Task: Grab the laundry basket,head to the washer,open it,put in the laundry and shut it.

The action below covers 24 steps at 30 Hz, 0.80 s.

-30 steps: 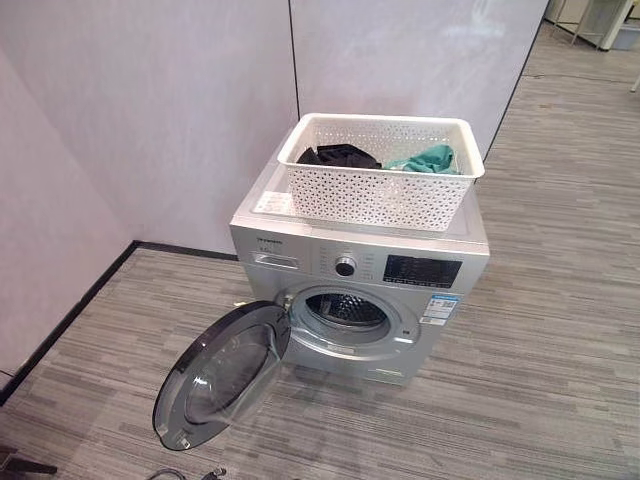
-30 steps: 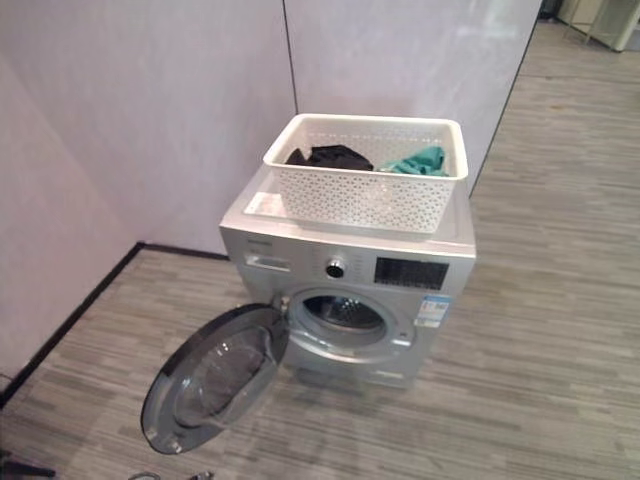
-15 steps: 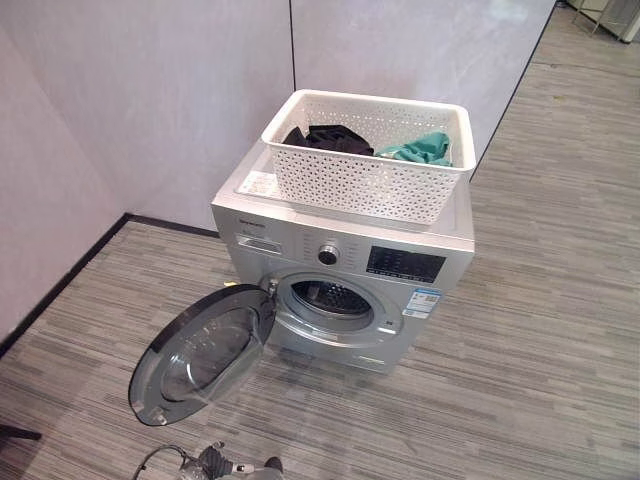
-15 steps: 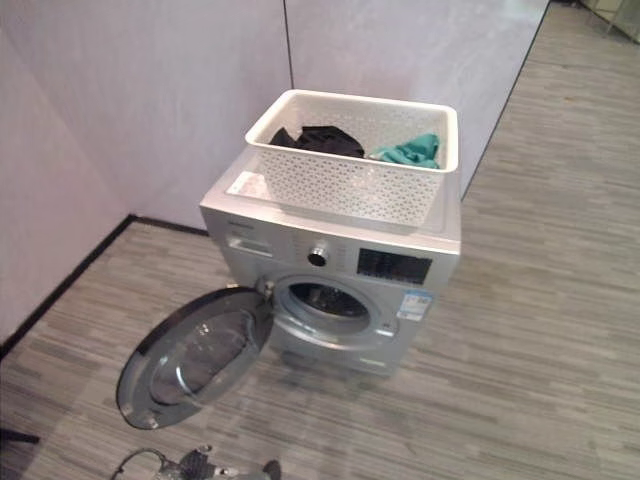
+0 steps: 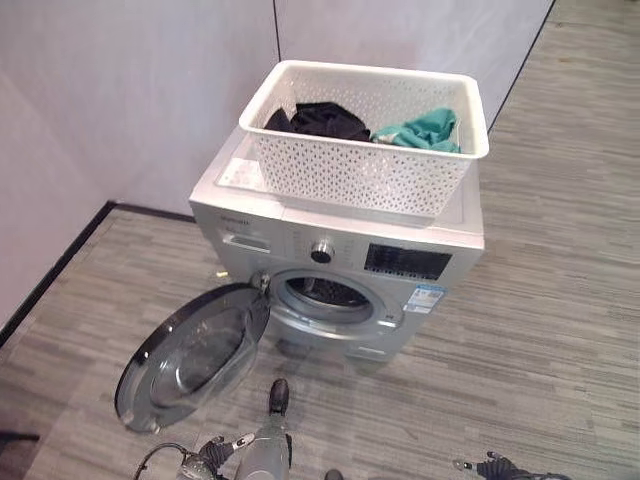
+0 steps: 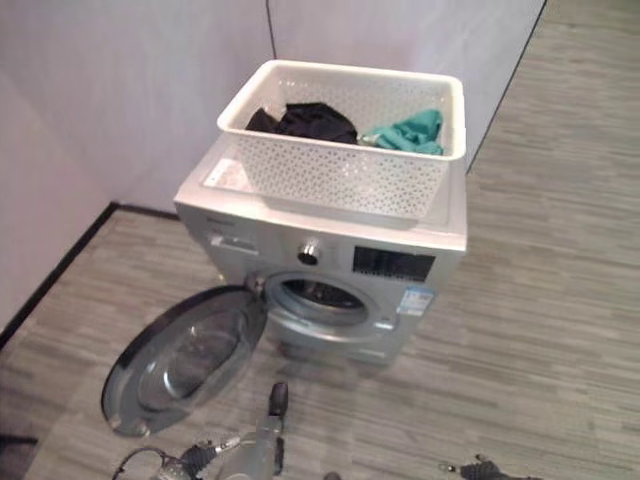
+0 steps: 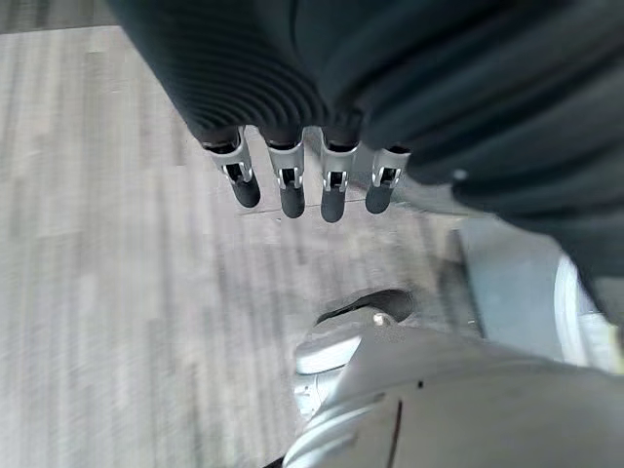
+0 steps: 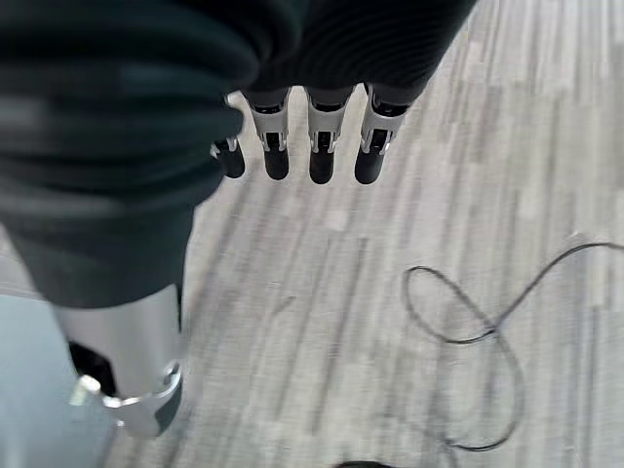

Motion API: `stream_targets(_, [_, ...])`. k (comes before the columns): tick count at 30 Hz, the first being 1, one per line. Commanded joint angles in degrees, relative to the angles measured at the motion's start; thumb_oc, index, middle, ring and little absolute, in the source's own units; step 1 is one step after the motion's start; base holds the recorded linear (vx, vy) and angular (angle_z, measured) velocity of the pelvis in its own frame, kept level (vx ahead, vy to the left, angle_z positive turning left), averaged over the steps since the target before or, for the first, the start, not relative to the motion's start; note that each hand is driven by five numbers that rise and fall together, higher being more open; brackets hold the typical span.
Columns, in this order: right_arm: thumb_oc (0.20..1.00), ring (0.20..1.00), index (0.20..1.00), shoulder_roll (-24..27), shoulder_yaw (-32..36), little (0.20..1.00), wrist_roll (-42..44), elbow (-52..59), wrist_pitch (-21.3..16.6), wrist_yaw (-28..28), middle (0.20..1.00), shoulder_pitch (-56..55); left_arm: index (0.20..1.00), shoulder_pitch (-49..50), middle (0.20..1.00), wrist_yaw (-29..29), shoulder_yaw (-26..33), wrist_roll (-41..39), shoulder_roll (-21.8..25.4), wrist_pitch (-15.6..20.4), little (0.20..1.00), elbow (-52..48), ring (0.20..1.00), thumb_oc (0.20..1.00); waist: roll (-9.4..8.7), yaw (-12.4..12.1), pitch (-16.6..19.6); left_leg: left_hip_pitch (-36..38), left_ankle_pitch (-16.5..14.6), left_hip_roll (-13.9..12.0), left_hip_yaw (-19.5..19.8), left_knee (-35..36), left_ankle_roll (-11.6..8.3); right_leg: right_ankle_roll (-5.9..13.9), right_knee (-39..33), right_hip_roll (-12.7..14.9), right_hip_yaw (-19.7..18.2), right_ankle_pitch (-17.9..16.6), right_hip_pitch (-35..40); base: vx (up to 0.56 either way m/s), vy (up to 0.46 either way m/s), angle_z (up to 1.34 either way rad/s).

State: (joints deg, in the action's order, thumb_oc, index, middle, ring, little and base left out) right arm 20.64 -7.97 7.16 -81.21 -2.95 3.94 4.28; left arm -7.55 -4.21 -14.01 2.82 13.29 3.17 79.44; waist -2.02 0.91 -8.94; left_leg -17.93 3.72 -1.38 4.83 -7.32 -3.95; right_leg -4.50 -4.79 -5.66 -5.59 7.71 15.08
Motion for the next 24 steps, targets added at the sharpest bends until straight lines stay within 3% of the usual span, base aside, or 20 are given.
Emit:
stream_targets(1, [1.000,1.000,1.000,0.18,0.25,1.000,0.33,2.08,-0.27,0.85,1.000,-6.04,1.000,1.20,1.000,-1.24,-0.23,0.32,1.72,0.86,1.000,0.20,1.000,1.000,-0.56,-1.22,5.61,0.67,2.07,0.61,-1.55,-1.49,1.88,7.33,6.10,4.49,-6.12,1.87,-4.70,0.25,0.280,-0.45])
stream_targets(6, [1.000,1.000,1.000,-1.23,-1.32,1.000,-1.33,2.05,0.18,0.28,1.000,-4.39,1.000,0.24,1.000,-2.23,0.03,0.10,3.11,1.48,1.000,-1.71,1.000,1.000,-1.94,-3.40,7.23,0.41,-2.53,2.25,-4.35,-4.70,4.23,10.44,7.72,8.66,-7.26,1.00,-7.41,0.17,0.257,-0.31])
stream_targets(9, [1.000,1.000,1.000,-1.68,-2.05,1.000,-1.38,4.07,-0.20,0.54,1.000,-3.04,1.000,-0.08,1.000,-2.34,-0.43,0.70,3.63,1.46,1.000,-2.06,1.000,1.000,-2.07,-4.15,7.26,1.72,-3.42,2.54,-4.52,-3.68,5.07,11.49,11.97,8.92,-6.42,0.22,-9.70,0.09,0.150,-0.37])
stream_targets(10, [1.000,1.000,1.000,-1.71,-2.69,1.000,-1.64,7.10,-0.63,1.01,1.000,-1.35,1.000,-0.31,1.000,-2.51,-0.81,1.09,3.97,1.39,1.000,-2.41,1.000,1.000,-1.24,-4.41,6.54,3.48,-3.91,1.92,-5.12,-2.69,5.50,12.66,18.91,9.12,-2.28,-1.72,-13.08,0.02,0.129,-0.17])
stream_targets(11, [1.000,1.000,1.000,-1.55,-3.01,1.000,-1.78,8.97,-0.91,1.16,1.000,-0.69,1.000,-0.43,1.000,-2.65,-1.01,1.47,4.23,1.40,1.000,-2.57,1.000,1.000,-0.63,-3.64,5.83,4.52,-4.06,1.83,-4.79,-2.30,5.60,12.78,23.37,7.68,-1.55,-2.38,-15.16,0.02,0.128,-0.13])
stream_targets(13, [1.000,1.000,1.000,-1.31,-3.19,1.000,-1.90,10.10,-1.03,1.55,1.000,-0.10,1.000,-0.53,1.000,-2.50,-1.45,1.83,4.26,1.43,1.000,-2.34,1.000,1.000,0.06,-3.00,5.19,5.60,-4.32,1.71,-4.42,-1.91,5.61,12.86,25.18,7.32,-0.37,-2.41,-17.59,0.01,0.069,-0.14])
stream_targets(14, [1.000,1.000,1.000,-1.28,-3.16,1.000,-1.96,10.93,-1.10,1.68,1.000,0.30,1.000,-0.62,1.000,-2.42,-1.60,2.08,4.09,1.33,1.000,-1.99,1.000,1.000,0.32,-2.35,4.78,6.80,-4.55,1.82,-4.31,-1.46,5.49,12.68,23.20,7.96,1.50,-1.51,-18.38,0.05,0.027,-0.10])
stream_targets(15, [1.000,1.000,1.000,-0.80,-3.34,1.000,-2.33,12.21,-1.25,1.86,1.000,0.81,1.000,-0.63,1.000,-2.43,-1.50,2.57,4.24,1.34,1.000,-1.45,1.000,1.000,0.34,-1.83,4.38,8.82,-5.07,1.91,-4.59,-0.35,5.05,12.61,15.96,9.58,3.76,-2.23,-18.23,0.11,-0.079,0.00])
stream_targets(16, [1.000,1.000,1.000,0.47,-4.49,1.000,-4.01,15.11,-1.30,2.46,1.000,1.87,1.000,-0.62,1.000,-2.31,-1.31,2.82,4.53,2.01,1.000,-1.77,1.000,1.000,0.18,-1.45,3.39,10.32,-5.97,1.75,-3.79,-0.71,4.22,12.27,11.43,11.06,3.49,-5.16,-20.99,0.14,-0.121,0.10])
stream_targets(17, [1.000,1.000,1.000,0.37,-4.00,1.000,-4.34,14.88,-1.32,2.76,1.000,1.88,1.000,-0.18,1.000,-2.49,-0.87,2.77,4.29,1.87,1.000,-1.20,1.000,1.000,0.34,-1.51,3.34,10.90,-6.03,1.13,-3.74,-1.32,3.95,13.15,12.64,12.17,4.14,-5.62,-20.84,0.10,-0.091,0.10])
stream_targets(18, [1.000,1.000,1.000,0.38,-4.00,1.000,-4.34,14.89,-1.32,2.76,1.000,1.87,1.000,-0.17,1.000,-2.49,-0.87,2.77,4.29,1.88,1.000,-1.20,1.000,1.000,0.35,-1.48,3.28,10.94,-6.06,1.14,-3.72,-1.37,3.95,13.16,12.68,12.18,4.17,-5.58,-20.79,0.07,-0.074,0.11])
stream_targets(19, [1.000,1.000,1.000,0.60,-4.44,1.000,-4.82,16.45,-1.47,2.59,1.000,1.43,1.000,-0.28,1.000,-2.65,-1.00,3.12,4.53,1.62,1.000,-0.89,1.000,1.000,-0.31,-0.90,3.40,11.26,-6.05,1.43,-2.84,-1.54,3.89,12.55,12.71,10.63,1.66,-5.66,-20.42,0.07,-0.095,0.18])
stream_targets(24, [1.000,1.000,1.000,3.40,-0.76,1.000,-4.97,19.06,-2.10,2.79,1.000,-2.67,1.000,2.38,1.000,-2.19,1.70,2.36,3.83,1.76,1.000,0.26,1.000,1.000,-0.77,-0.76,5.46,13.02,-4.62,0.14,-1.73,2.30,2.44,10.63,6.41,9.84,4.03,-5.13,-15.39,0.08,-0.162,0.19])
